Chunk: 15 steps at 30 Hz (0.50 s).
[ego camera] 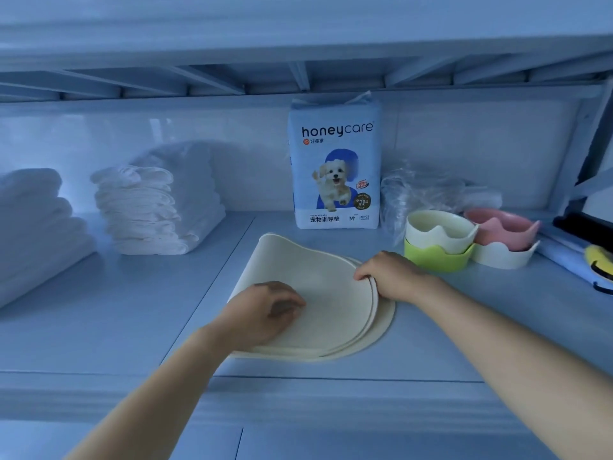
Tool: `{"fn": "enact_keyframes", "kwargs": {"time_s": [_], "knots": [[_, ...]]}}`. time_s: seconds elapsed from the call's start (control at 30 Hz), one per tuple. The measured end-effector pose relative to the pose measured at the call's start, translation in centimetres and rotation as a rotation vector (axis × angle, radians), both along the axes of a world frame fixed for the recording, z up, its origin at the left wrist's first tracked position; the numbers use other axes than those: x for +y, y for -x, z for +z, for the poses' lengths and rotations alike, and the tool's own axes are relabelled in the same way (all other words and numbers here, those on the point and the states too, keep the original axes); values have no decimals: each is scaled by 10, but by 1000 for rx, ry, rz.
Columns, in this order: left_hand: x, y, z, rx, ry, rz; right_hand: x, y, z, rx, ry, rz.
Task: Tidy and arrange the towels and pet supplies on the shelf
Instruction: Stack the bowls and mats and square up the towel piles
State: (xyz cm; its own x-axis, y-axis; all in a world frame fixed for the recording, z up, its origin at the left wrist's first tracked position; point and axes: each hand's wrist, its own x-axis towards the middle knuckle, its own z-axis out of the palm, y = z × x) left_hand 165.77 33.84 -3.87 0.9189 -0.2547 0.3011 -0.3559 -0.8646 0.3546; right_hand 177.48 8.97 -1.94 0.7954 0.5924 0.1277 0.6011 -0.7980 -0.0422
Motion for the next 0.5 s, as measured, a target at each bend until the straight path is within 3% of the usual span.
{"fn": "enact_keyframes", "kwargs": {"time_s": [0.1,0.27,0.5], "knots": [[-2,6,-7,-37,69,44,0,8,-2,-13,33,20],[-6,8,-3,-67,1,48,18,53,-6,135,-254,193],[-5,34,-6,-47,66,19,15,73,-30,337,-372,262]]}}
